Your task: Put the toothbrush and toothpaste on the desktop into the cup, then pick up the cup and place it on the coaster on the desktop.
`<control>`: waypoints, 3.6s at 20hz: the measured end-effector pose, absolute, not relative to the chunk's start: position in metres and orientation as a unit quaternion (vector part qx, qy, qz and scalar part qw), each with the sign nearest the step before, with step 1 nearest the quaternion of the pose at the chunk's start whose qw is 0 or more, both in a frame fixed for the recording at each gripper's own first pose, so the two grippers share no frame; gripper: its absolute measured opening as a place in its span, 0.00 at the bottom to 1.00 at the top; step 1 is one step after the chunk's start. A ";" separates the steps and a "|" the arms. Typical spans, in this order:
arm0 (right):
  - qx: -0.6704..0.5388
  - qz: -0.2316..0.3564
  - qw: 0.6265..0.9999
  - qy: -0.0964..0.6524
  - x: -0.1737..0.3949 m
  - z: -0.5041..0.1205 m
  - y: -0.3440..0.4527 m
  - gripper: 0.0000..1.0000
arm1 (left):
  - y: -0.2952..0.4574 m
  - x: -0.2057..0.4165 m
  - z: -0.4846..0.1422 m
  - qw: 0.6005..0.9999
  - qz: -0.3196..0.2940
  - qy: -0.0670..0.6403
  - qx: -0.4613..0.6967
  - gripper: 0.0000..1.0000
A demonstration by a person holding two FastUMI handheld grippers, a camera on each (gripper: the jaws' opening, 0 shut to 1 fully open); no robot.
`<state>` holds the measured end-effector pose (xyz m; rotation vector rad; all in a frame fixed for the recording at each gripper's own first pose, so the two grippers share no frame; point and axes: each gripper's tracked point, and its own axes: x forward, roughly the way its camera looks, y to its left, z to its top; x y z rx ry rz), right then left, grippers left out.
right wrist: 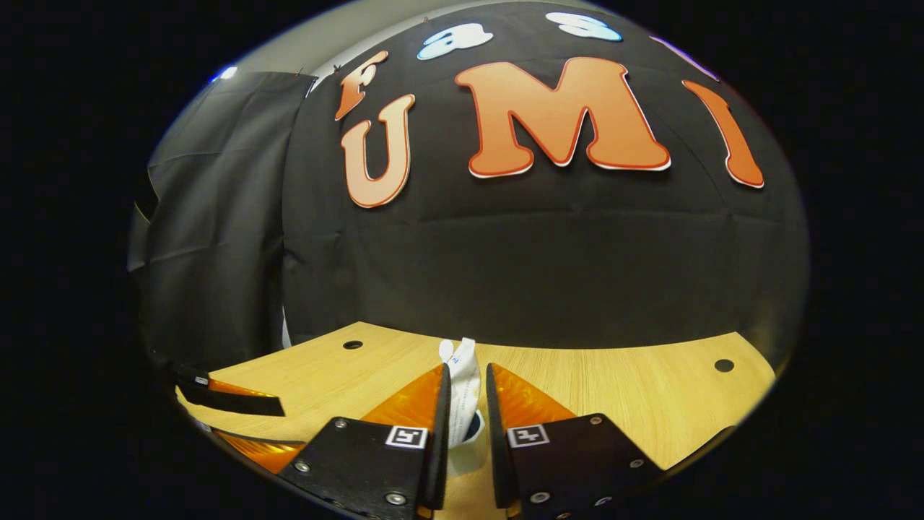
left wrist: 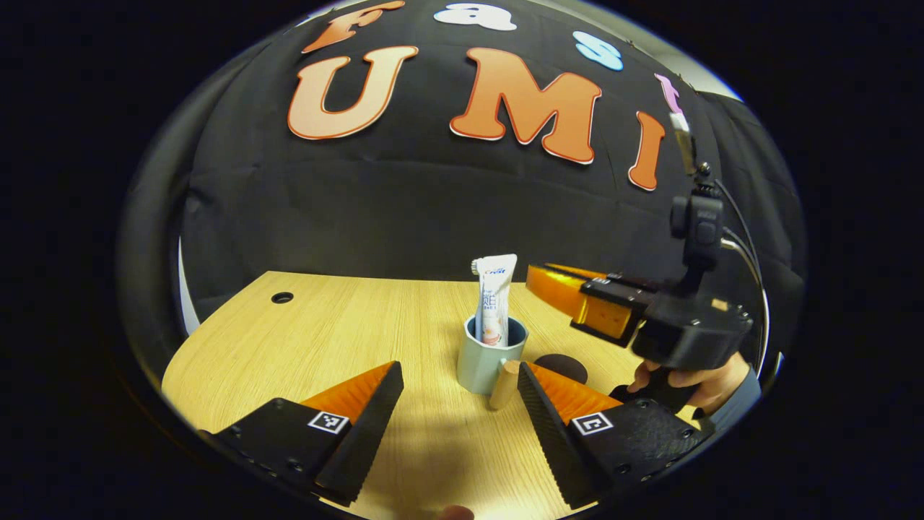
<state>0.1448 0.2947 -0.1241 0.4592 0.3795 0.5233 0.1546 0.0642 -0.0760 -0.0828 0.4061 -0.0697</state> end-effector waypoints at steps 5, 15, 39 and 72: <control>0.197 0.235 0.932 0.191 0.147 -0.094 0.241 0.74 | 0.040 0.177 -0.075 0.969 -0.054 0.237 -0.049 0.96; 0.157 0.197 0.955 0.157 0.130 -0.030 0.143 0.94 | 0.005 0.213 -0.096 0.918 -0.076 0.382 -0.075 0.96; 0.168 0.228 0.948 0.144 0.070 -0.014 0.107 0.98 | 0.011 0.210 -0.204 0.795 0.082 0.592 -0.106 0.30; 0.197 0.181 0.945 0.189 0.048 -0.059 0.050 0.98 | -0.118 0.427 -0.314 0.824 -0.018 0.564 -0.049 0.23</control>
